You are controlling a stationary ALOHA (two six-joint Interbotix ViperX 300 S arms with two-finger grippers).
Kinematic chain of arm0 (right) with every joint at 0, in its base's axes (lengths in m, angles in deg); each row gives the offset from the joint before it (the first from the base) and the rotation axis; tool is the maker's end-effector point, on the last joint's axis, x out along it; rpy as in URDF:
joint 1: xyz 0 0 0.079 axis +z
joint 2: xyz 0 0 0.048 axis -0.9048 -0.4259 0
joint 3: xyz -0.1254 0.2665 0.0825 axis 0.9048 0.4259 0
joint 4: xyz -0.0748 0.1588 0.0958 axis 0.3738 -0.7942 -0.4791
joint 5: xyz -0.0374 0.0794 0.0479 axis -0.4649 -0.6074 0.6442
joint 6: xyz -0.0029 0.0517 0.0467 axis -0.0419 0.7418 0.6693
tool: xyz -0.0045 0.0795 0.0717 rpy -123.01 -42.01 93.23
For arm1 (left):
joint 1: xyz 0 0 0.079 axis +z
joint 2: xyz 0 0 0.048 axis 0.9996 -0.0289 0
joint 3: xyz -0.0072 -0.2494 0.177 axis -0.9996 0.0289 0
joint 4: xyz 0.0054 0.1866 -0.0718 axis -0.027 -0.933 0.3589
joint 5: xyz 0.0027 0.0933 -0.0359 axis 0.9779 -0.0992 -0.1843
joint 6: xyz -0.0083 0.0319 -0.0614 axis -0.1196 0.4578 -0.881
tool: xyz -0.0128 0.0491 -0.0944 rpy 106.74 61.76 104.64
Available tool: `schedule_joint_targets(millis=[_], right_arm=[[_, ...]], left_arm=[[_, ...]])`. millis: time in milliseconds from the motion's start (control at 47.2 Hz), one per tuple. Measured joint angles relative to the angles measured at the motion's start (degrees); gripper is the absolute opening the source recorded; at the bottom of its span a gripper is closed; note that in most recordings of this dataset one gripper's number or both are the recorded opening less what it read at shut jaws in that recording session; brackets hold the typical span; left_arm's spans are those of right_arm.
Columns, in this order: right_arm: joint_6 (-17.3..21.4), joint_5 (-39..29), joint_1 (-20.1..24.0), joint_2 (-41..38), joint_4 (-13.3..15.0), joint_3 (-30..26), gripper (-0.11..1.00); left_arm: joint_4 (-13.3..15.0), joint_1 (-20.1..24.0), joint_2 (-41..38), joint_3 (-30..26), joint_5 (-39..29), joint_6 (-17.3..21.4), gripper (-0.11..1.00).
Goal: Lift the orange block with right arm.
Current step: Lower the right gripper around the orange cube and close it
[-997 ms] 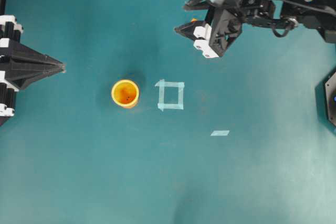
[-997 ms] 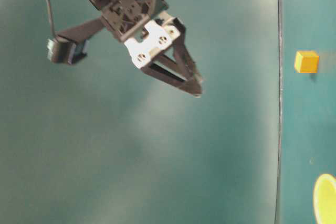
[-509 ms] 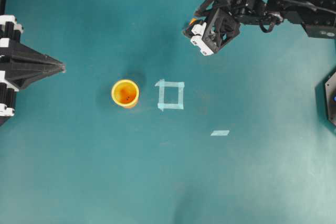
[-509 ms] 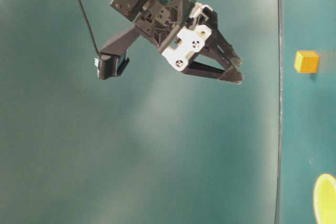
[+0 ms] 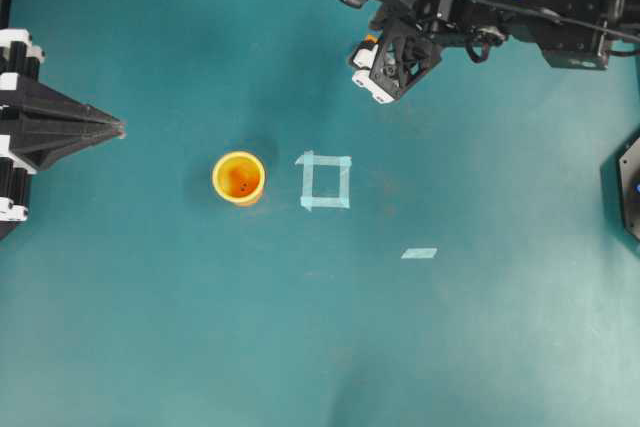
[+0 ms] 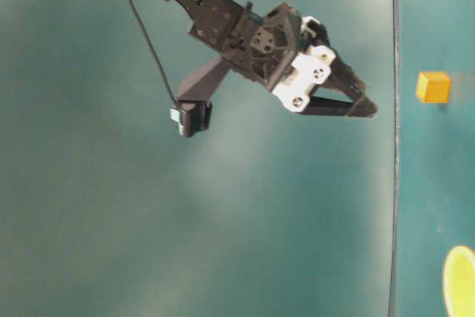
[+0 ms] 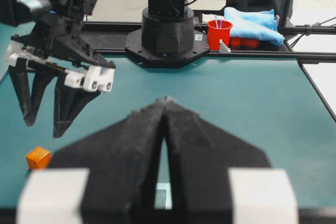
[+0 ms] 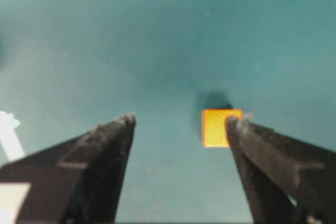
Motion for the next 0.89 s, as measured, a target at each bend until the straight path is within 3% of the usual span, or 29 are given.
schedule_joint_targets(millis=[891], right_arm=[[0.0,3.0,-2.1,-8.3,1.8,0.0,0.68]], left_arm=[[0.0,0.0,0.0,0.0,-0.8,0.0,-0.01]])
